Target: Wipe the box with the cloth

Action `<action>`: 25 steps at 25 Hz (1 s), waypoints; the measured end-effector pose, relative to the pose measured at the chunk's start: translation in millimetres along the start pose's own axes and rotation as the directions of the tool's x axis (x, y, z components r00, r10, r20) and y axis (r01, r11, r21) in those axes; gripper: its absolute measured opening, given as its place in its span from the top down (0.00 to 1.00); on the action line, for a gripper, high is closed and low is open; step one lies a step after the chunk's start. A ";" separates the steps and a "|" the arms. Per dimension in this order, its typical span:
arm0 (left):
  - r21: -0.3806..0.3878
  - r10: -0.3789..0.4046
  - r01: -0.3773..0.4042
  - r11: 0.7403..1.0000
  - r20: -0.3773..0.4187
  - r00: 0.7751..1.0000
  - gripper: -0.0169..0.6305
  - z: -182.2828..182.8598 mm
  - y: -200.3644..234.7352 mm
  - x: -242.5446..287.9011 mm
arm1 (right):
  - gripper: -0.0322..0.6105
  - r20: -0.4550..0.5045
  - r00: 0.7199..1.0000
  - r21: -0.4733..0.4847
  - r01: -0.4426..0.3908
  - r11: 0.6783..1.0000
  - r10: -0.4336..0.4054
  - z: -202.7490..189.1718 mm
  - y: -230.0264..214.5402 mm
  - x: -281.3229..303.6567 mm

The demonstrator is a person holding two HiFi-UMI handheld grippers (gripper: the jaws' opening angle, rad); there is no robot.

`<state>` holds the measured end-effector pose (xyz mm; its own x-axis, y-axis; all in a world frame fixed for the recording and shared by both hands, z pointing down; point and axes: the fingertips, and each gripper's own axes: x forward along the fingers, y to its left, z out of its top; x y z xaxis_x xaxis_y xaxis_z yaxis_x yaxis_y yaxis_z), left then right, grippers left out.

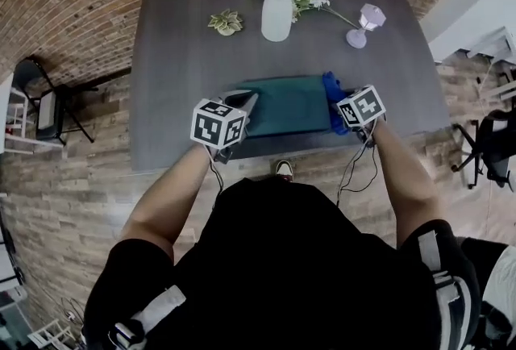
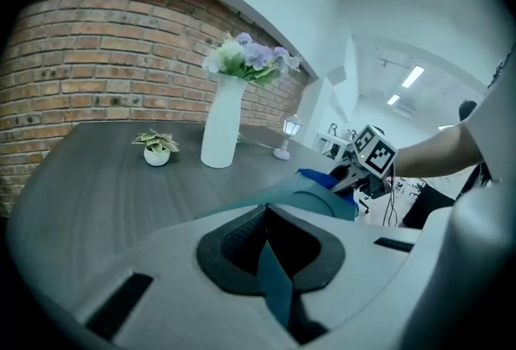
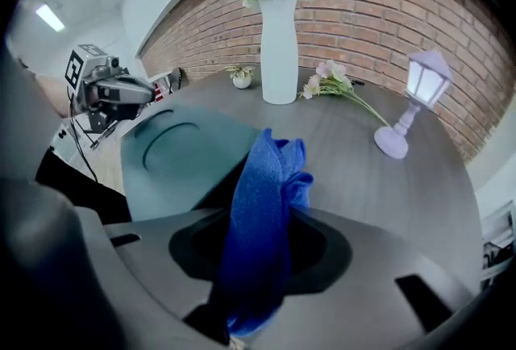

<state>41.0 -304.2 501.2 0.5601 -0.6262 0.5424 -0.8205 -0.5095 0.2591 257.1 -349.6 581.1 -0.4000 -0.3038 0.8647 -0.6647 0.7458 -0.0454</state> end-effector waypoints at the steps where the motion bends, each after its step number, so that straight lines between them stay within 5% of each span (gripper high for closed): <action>1: 0.007 -0.013 0.013 1.000 -0.003 1.000 0.96 -2.6 -1.0 -3.5 | 0.72 -0.004 1.000 0.016 0.007 1.000 -0.007 -9.7 6.7 -4.3; 13: 0.022 -0.136 0.137 0.990 -0.023 0.990 0.96 -65.5 -6.4 -73.4 | 0.73 -0.050 0.986 0.208 0.164 0.964 -0.157 -96.5 72.7 -62.1; 18: -0.030 -0.095 0.095 0.995 0.026 0.995 0.96 -73.6 7.6 -95.7 | 0.73 -0.035 0.970 0.233 0.241 0.942 -0.239 -69.5 48.8 -89.2; 25: -0.111 0.021 -0.009 0.994 0.107 0.994 0.96 -61.8 26.2 -117.7 | 0.73 -0.025 0.964 0.092 0.267 0.959 -0.266 17.0 12.8 -77.1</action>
<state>-53.4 -207.4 493.6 0.5519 -0.6963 0.4590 -0.8331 -0.4354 0.3412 268.7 -326.8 505.3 -0.1929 -0.4768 0.8576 -0.8028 0.5792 0.1414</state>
